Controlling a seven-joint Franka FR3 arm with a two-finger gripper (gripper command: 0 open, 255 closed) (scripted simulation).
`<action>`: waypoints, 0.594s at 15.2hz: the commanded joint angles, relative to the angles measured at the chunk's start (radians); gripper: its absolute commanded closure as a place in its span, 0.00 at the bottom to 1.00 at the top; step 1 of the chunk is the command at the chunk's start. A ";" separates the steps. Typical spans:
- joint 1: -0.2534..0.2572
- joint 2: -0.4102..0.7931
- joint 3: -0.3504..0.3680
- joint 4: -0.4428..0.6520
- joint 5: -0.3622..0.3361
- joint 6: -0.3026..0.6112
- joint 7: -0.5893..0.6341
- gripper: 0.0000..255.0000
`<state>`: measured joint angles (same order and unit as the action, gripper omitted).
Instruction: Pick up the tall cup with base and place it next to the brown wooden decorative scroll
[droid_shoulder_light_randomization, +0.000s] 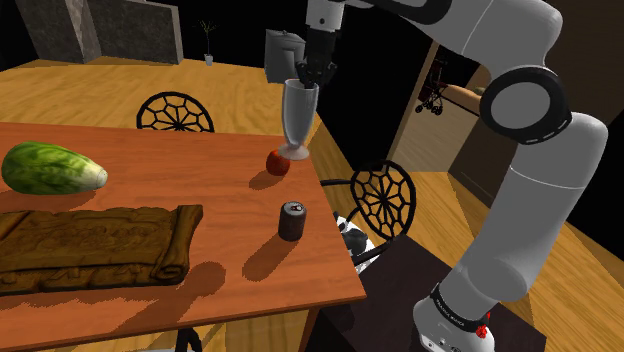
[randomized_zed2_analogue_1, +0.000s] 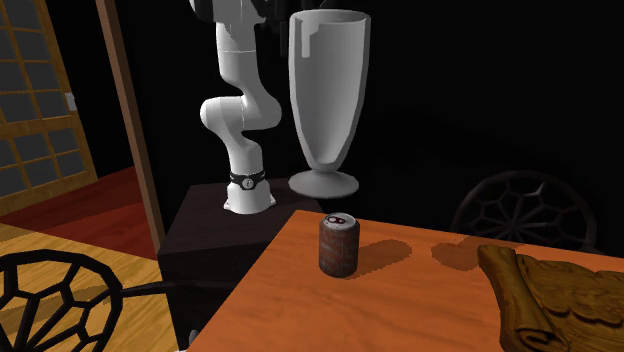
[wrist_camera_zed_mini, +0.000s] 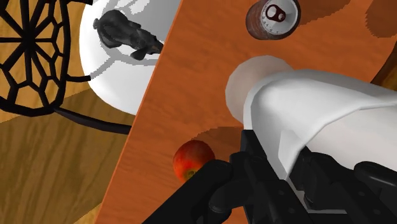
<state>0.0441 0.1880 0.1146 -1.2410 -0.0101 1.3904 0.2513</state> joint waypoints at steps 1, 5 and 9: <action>0.001 0.013 0.000 0.047 -0.002 -0.033 0.000 1.00; 0.006 0.057 0.001 0.167 -0.007 -0.111 0.003 1.00; 0.030 0.058 0.015 0.143 -0.009 -0.084 0.040 1.00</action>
<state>0.0664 0.2573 0.1243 -1.0686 -0.0200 1.2867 0.2775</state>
